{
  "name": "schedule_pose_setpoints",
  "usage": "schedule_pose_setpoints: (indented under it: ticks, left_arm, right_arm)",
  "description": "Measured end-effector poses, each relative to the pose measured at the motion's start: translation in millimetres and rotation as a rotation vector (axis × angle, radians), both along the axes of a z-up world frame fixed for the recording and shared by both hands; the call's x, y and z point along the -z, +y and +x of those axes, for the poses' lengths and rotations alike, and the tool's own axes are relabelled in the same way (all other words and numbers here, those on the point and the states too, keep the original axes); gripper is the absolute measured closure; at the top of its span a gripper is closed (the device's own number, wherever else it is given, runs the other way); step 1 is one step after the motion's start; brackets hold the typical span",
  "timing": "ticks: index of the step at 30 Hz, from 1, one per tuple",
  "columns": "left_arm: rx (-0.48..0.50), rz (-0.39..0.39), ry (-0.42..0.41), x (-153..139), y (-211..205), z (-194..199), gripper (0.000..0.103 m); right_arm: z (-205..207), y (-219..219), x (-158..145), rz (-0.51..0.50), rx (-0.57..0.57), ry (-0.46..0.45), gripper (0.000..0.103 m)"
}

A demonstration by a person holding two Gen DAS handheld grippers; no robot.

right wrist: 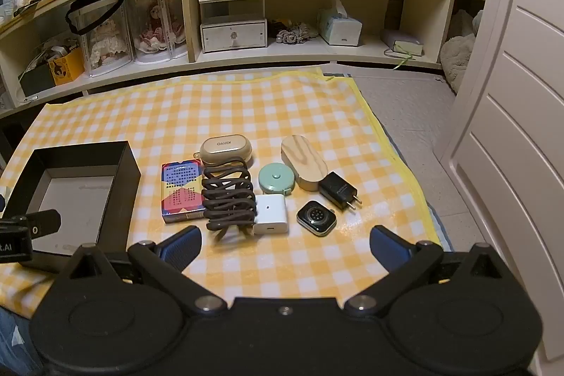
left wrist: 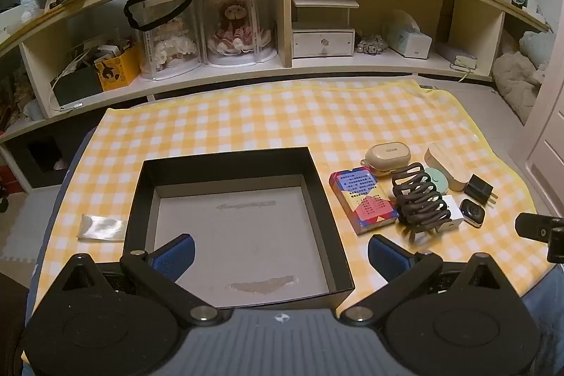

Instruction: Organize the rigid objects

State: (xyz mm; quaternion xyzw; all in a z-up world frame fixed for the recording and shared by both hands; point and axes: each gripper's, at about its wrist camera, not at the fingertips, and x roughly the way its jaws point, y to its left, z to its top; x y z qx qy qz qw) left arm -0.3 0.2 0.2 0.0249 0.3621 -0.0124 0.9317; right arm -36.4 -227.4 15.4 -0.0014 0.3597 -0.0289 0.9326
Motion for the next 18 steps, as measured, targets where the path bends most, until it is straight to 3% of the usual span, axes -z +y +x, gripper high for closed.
schedule_pose_setpoints:
  ticks: [18]
  left_arm:
    - [-0.006, 0.005, 0.008, 0.6, 0.4, 0.3, 0.000]
  right_arm:
    - [-0.1, -0.3, -0.2, -0.001, -0.002, 0.006, 0.000]
